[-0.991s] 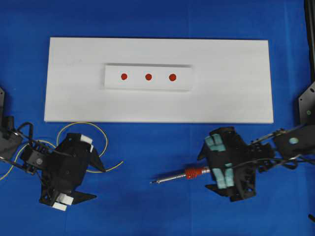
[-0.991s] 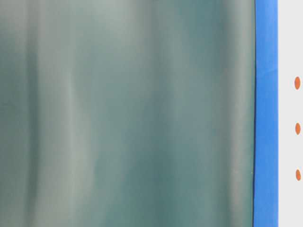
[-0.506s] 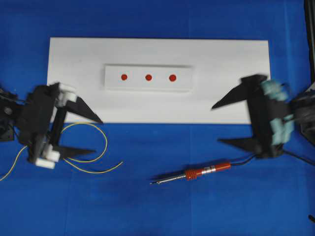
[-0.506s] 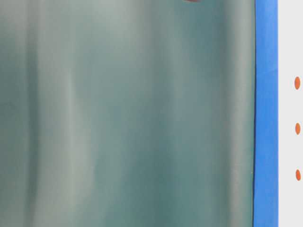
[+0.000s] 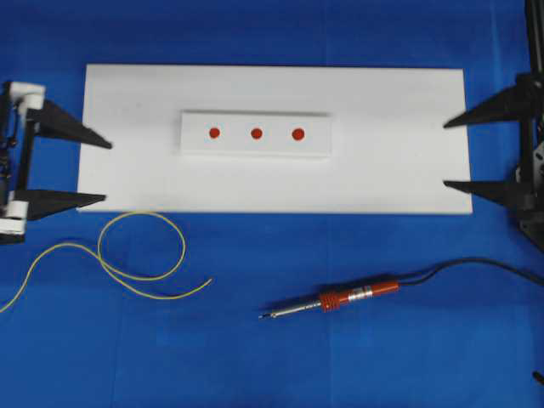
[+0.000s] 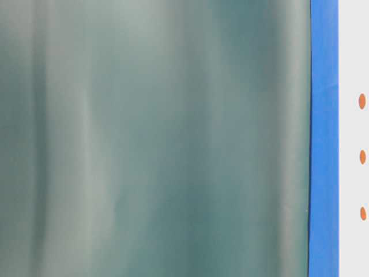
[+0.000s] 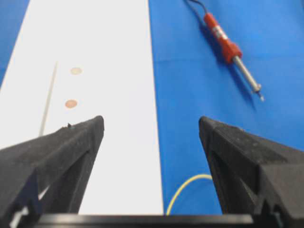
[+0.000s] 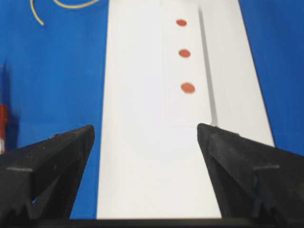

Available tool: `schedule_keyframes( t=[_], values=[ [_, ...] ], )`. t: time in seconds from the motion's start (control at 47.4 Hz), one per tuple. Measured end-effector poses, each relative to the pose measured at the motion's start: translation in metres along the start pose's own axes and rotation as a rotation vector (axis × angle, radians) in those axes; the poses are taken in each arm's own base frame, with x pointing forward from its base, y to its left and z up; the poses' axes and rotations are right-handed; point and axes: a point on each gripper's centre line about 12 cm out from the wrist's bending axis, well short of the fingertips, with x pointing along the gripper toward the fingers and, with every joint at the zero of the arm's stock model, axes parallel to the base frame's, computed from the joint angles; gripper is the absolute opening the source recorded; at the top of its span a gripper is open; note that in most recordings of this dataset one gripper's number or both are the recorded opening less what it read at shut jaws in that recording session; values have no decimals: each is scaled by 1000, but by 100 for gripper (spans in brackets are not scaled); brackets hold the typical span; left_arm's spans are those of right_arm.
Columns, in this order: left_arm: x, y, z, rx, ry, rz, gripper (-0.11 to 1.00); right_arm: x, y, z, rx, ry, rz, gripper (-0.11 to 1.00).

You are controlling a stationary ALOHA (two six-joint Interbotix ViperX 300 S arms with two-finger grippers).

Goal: Touch the tip of the soldering iron to the tip of the solder at the mark.

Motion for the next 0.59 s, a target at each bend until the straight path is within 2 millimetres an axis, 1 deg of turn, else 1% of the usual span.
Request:
schedule_keyframes(
  t=[0.127,0.211,0.422,0.485,0.506,0.591],
  values=[
    [-12,0,-11,1,-9,2,76,2,1,-17,11,-20,25,84],
    [-15,0,-20,1,9,1,75,6,0,-28,26,-29,34,84],
    [-22,-1,-53,-14,84,0,75,16,-6,-60,107,-31,28,84],
    [-24,-1,-63,-16,103,1,75,18,-7,-66,119,-34,31,84],
    [-25,-1,-65,-16,103,1,75,19,-7,-69,120,-30,34,84],
    [-26,-1,-65,-16,91,1,75,21,-5,-74,120,-34,48,84]
  ],
)
